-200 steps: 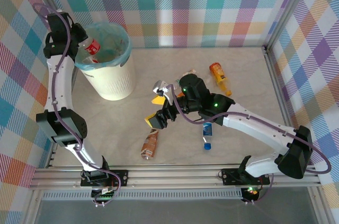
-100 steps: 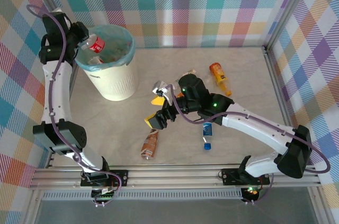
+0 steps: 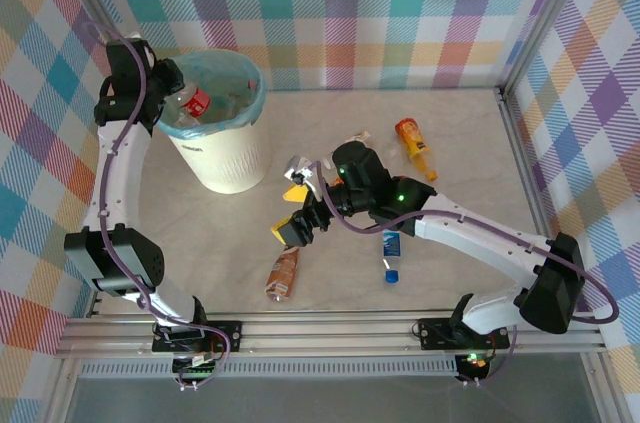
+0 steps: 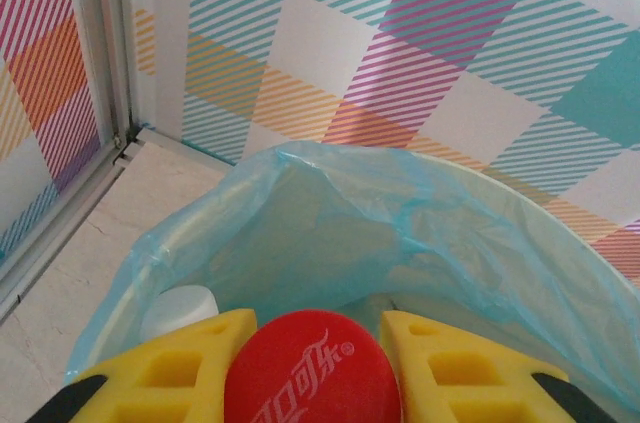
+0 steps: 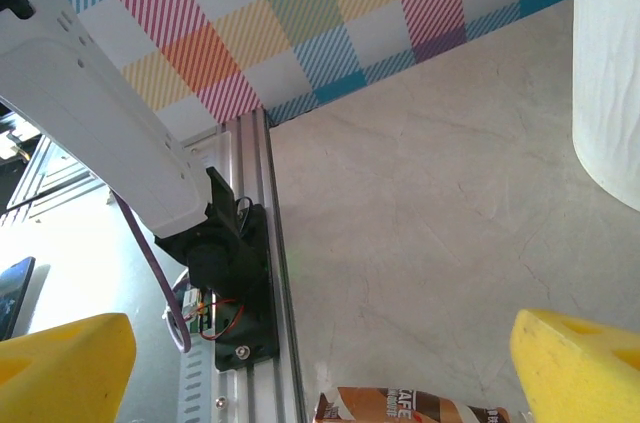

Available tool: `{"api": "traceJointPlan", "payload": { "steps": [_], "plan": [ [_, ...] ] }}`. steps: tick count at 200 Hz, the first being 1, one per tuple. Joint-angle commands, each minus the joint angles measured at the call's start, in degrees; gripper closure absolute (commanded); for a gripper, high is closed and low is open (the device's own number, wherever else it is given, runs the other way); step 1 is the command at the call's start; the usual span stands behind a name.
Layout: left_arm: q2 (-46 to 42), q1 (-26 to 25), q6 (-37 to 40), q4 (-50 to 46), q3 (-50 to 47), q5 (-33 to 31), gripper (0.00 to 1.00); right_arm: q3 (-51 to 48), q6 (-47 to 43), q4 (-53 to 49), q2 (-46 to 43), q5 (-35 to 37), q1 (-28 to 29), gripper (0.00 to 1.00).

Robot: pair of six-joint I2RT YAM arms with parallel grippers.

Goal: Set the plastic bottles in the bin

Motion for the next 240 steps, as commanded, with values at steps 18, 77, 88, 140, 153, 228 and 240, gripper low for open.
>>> {"api": "traceJointPlan", "payload": {
  "steps": [18, 77, 88, 140, 153, 228, 240],
  "plan": [
    [2.03, -0.8, 5.02, -5.2, 0.88, -2.05, 0.49, 2.49, -1.18, -0.52, 1.43, -1.4, 0.5, 0.04],
    [0.45, -0.77, 2.28, -3.83, 5.51, 1.23, 0.7, 3.07, -1.0, -1.15, 1.88, -1.4, 0.89, 0.04],
    [0.37, -0.77, 1.95, -4.24, 6.7, 1.04, 0.8, 3.15, -1.04, -1.3, 1.8, -1.34, 1.02, 0.04],
    [-3.89, -0.79, 0.54, -4.08, 9.32, 0.88, 0.99, 3.17, -1.0, -2.0, 1.27, -0.79, 1.2, 0.04],
    [-5.66, -0.77, -0.09, -4.03, 9.74, 1.48, 1.0, 3.15, -1.13, -2.15, 1.27, -0.7, 1.31, 0.04],
    [-13.44, -3.28, -0.97, -6.51, 2.03, 12.73, 1.0, 3.11, -0.64, -1.41, 1.99, -0.87, 1.77, 0.04],
    [-13.63, -3.94, -0.53, -5.75, -0.23, 12.96, 1.0, 3.15, -0.64, -1.39, 2.22, -0.96, 1.8, 0.04]
  ]
}}
